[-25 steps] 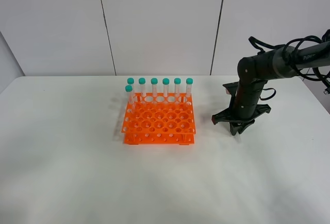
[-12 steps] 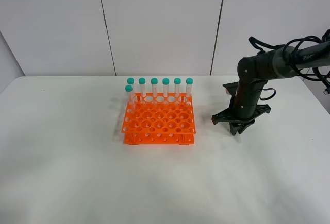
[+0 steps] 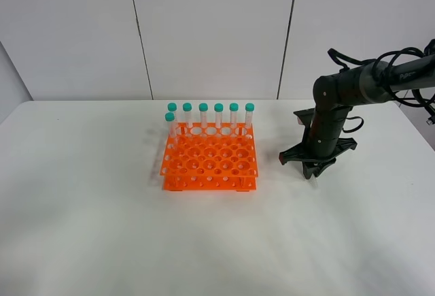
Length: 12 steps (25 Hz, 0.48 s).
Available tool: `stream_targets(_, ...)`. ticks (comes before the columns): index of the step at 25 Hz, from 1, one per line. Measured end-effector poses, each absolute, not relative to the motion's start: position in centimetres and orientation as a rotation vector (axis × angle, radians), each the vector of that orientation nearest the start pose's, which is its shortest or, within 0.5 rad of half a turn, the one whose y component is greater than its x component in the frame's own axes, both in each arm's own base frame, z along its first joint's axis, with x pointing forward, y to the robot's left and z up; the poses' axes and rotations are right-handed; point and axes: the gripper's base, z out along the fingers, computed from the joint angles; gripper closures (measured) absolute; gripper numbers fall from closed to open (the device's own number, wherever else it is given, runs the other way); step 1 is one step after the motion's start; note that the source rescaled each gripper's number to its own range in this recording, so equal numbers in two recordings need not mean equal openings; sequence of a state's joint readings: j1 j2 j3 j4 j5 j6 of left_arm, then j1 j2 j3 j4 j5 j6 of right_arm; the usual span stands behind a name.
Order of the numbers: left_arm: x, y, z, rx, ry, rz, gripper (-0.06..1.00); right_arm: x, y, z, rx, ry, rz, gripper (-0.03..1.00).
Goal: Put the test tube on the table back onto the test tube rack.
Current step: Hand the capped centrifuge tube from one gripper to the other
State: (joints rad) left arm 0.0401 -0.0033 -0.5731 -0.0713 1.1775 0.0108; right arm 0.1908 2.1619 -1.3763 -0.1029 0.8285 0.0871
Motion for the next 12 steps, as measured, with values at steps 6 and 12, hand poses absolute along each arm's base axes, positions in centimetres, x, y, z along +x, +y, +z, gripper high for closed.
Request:
stream_targets(6,-1.92,-0.68,28.78,-0.019,2.083,-0.054,0.02,39.45,6.98,9.72,-0.258,3.074,-0.099,0.93)
stream_targets(12,-1.92,-0.68,28.78,-0.019,2.083,-0.054,0.02,39.47,7.11,9.23,-0.244,3.08,-0.078,0.93)
